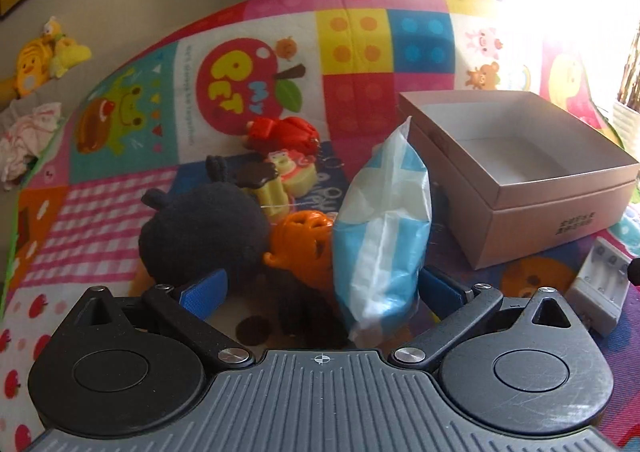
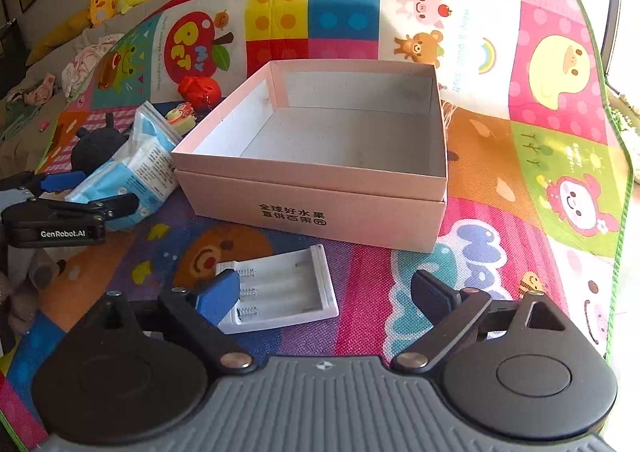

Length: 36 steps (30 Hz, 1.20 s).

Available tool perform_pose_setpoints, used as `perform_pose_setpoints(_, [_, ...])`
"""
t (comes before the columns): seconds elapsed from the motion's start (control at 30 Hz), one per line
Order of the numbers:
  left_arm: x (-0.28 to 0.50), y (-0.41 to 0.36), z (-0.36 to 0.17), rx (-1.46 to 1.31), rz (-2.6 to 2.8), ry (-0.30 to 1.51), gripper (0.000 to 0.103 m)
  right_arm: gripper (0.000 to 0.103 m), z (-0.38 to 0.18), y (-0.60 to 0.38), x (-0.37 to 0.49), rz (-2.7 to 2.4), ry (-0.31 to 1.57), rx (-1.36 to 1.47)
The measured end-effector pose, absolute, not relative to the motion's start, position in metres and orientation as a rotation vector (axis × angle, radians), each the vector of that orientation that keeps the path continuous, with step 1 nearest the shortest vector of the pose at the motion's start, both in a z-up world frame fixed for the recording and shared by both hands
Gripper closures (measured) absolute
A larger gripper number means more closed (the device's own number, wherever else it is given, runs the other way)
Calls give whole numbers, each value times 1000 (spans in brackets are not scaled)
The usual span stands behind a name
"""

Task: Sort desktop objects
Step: 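Set the charger on the mat with the right tool while the left tool grasps the blue wipes pack, then carry the wipes pack toward the pink box with the left tool while the right tool regrasps the charger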

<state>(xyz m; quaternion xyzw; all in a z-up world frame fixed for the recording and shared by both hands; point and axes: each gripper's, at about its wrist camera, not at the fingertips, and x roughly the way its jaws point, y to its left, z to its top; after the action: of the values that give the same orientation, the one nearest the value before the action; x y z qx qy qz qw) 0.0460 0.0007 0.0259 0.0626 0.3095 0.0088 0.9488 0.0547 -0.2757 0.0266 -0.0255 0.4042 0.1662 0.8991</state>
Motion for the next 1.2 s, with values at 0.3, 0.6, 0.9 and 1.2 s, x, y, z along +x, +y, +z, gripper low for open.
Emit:
perform_pose_setpoints(0.3, [22, -21, 28, 151, -218, 621, 0, 3, 19, -256, 43, 369, 788, -139])
perform_pose_setpoints(0.6, [46, -16, 29, 103, -91, 586, 39, 0, 13, -257, 32, 362, 757, -178])
perform_pose_setpoints(0.9, [16, -28, 44, 391, -41, 448, 52, 0, 6, -260, 33, 350, 773, -130])
perform_pose_setpoints(1.2, [-17, -48, 34, 324, -411, 584, 17, 0, 11, -265, 30, 330, 758, -121])
